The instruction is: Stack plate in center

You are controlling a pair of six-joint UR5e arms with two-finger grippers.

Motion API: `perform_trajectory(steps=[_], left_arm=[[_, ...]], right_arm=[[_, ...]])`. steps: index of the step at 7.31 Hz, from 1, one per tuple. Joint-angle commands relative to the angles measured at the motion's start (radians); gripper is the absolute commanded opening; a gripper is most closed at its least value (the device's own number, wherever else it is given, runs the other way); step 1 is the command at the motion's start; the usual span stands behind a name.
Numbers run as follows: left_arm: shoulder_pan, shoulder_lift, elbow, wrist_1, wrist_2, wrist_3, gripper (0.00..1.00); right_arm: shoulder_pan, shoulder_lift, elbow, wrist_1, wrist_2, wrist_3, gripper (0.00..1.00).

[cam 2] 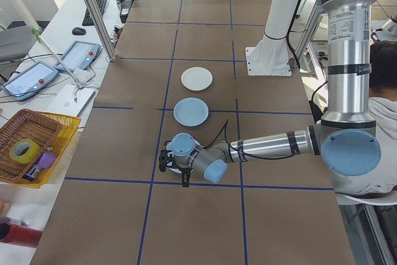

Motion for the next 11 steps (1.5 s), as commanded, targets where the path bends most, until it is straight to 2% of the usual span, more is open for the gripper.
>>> perform_trajectory(steps=[1,2,3,4,5,8,9,10,11], left_arm=[[0.007,-0.035,0.048,-0.001,0.0,-0.001,0.97],[0.008,-0.037,0.051,-0.001,0.0,-0.001,0.88],[0.01,-0.038,0.051,-0.001,-0.012,-0.001,0.61],[0.01,-0.04,0.051,-0.001,-0.05,-0.001,0.34],[0.01,-0.042,0.053,-0.001,-0.052,-0.001,0.19],[0.01,-0.04,0.063,-0.001,-0.054,-0.001,0.2],[0.01,-0.042,0.064,-0.001,-0.054,0.001,0.1],[0.01,-0.04,0.068,-0.001,-0.086,0.001,0.0],[0.008,-0.035,0.065,0.002,-0.159,0.002,0.0]], right_arm=[[0.0,0.0,0.0,0.0,-0.001,0.0,1.0],[0.0,0.0,0.0,0.0,0.001,0.0,1.0],[0.0,0.0,0.0,0.0,-0.001,0.0,1.0],[0.0,0.0,0.0,0.0,0.001,0.0,1.0],[0.0,0.0,0.0,0.0,0.001,-0.001,1.0],[0.0,0.0,0.0,0.0,-0.001,0.0,1.0],[0.0,0.0,0.0,0.0,-0.001,0.0,1.0],[0.0,0.0,0.0,0.0,0.001,0.0,1.0],[0.0,0.0,0.0,0.0,-0.001,-0.001,1.0]])
